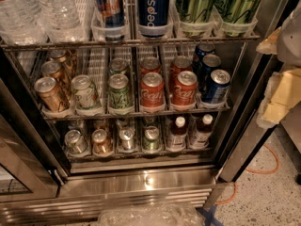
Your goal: Pick blue plastic bottle from bottom shelf of fridge
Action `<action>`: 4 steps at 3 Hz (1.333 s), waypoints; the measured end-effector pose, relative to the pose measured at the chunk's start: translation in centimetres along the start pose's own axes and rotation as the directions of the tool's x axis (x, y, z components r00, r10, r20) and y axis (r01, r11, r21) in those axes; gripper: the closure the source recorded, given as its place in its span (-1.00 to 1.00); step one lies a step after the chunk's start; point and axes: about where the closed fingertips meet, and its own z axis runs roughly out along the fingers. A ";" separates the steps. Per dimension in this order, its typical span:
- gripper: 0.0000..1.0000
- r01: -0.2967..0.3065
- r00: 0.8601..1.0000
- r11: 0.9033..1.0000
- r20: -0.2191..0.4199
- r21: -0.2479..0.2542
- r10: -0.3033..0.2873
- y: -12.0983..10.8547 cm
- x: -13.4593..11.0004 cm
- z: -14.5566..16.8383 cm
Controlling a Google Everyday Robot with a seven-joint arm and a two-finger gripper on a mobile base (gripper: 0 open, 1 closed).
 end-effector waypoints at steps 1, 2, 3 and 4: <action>-1.00 0.000 1.000 1.000 0.000 0.000 0.000 0.0 0.0 0.0; -1.00 -0.001 1.000 1.000 0.030 0.016 0.001 0.4 -1.0 0.5; -1.00 -0.018 0.995 1.000 0.100 0.002 0.017 2.2 -3.8 2.6; -1.00 -0.039 0.978 0.999 0.203 -0.031 0.044 4.2 -7.2 5.3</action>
Offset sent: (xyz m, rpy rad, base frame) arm -0.0021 0.0257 -0.0143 0.0617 -0.0404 0.0074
